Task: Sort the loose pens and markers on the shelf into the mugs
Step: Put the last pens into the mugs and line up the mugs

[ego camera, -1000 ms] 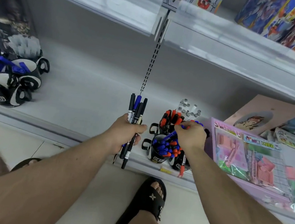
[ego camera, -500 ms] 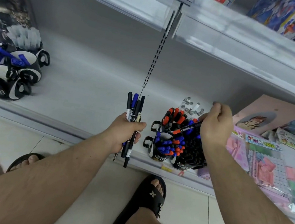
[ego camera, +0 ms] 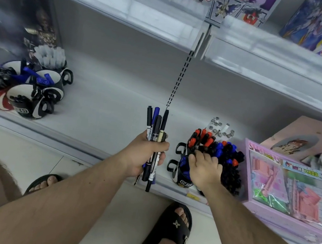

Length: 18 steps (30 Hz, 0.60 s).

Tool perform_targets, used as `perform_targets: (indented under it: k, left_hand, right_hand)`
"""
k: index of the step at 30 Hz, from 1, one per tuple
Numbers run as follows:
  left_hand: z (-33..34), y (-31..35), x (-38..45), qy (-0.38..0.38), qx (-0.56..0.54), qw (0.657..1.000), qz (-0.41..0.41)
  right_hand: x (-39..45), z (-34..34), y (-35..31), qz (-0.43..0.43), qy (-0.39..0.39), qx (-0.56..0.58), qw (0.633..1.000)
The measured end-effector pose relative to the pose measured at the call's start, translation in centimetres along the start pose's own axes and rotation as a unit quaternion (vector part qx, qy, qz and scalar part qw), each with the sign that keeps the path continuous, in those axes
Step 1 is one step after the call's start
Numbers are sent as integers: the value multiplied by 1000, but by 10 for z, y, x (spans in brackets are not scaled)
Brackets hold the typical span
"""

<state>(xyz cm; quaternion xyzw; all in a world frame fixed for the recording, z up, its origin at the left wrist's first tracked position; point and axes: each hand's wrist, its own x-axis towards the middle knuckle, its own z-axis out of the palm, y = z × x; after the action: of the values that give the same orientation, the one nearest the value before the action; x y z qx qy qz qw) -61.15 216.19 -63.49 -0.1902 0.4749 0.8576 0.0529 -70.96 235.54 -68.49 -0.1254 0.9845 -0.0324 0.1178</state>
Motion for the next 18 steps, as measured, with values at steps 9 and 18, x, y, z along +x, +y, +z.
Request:
perform_targets:
  k: [9, 18]
  left_hand:
    - [4, 8, -8, -74, -14, 997, -7]
    - [17, 4, -7, -149, 33, 987, -50]
  right_hand:
    - [-12, -24, -6, -10, 11, -58, 998]
    - [-63, -127, -66, -59, 62, 499, 862]
